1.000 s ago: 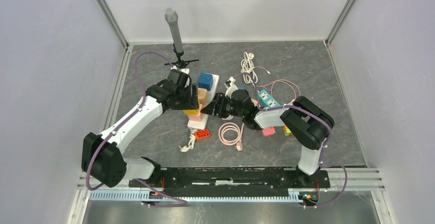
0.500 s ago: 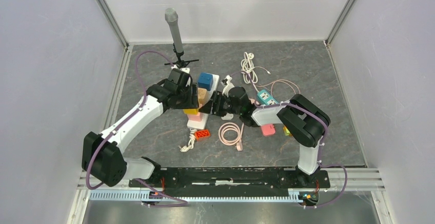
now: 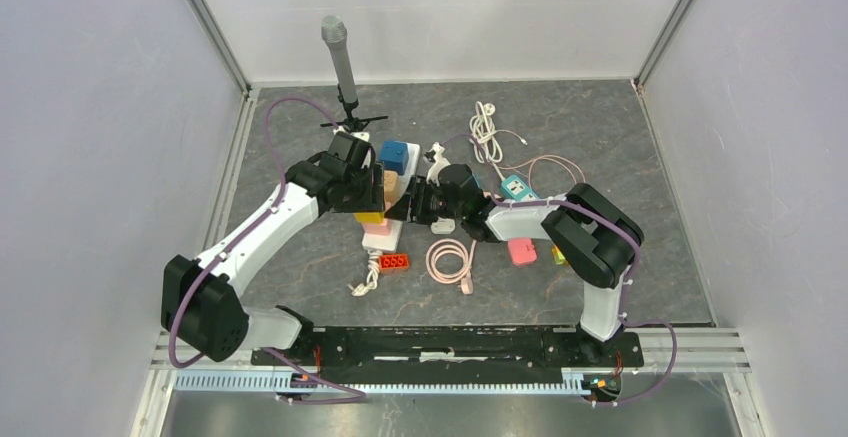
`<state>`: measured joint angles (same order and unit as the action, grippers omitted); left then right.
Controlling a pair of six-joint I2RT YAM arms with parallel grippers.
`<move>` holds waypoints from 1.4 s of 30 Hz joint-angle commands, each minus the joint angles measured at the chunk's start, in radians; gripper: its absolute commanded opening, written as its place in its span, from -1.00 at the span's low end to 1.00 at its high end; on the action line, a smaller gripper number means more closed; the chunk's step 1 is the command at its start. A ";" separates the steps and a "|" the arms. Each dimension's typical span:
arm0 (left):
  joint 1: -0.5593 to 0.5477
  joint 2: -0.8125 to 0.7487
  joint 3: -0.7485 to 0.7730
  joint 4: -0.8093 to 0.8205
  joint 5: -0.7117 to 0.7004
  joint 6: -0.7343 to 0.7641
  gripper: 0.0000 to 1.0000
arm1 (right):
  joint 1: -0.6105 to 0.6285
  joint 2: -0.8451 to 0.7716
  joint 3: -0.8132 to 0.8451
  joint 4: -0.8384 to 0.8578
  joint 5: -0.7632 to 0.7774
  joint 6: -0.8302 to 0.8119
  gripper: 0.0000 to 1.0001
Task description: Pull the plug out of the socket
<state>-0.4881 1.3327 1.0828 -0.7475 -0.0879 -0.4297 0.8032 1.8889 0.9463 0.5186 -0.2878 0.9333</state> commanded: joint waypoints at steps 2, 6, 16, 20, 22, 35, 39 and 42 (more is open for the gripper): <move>-0.006 -0.025 0.084 0.025 0.055 0.063 -0.31 | 0.004 0.027 -0.026 -0.150 0.100 -0.082 -0.09; -0.004 -0.022 0.089 0.017 0.053 0.073 -0.33 | 0.004 0.015 -0.014 -0.186 0.135 -0.109 -0.11; 0.002 0.002 0.128 -0.002 0.143 0.016 -0.39 | -0.002 0.031 -0.017 -0.114 0.091 -0.094 -0.73; 0.002 0.008 0.128 -0.003 0.139 -0.001 -0.40 | -0.002 0.038 0.000 -0.099 0.052 -0.078 -0.94; 0.002 0.015 0.129 -0.001 0.144 -0.007 -0.41 | -0.002 0.039 0.019 -0.120 0.052 -0.083 -1.00; 0.001 0.050 0.109 -0.026 0.014 0.007 0.00 | -0.002 0.027 0.052 -0.099 0.012 -0.095 -0.63; 0.001 0.077 0.107 -0.042 -0.020 0.016 0.05 | -0.002 0.033 0.001 -0.051 -0.001 -0.070 -0.65; 0.000 0.075 0.098 -0.042 -0.035 0.010 0.08 | -0.002 0.027 -0.042 -0.018 -0.001 -0.063 -0.70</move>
<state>-0.4801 1.3979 1.1549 -0.8108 -0.0834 -0.3935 0.7975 1.8847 0.9710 0.5354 -0.2878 0.8783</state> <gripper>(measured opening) 0.690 0.170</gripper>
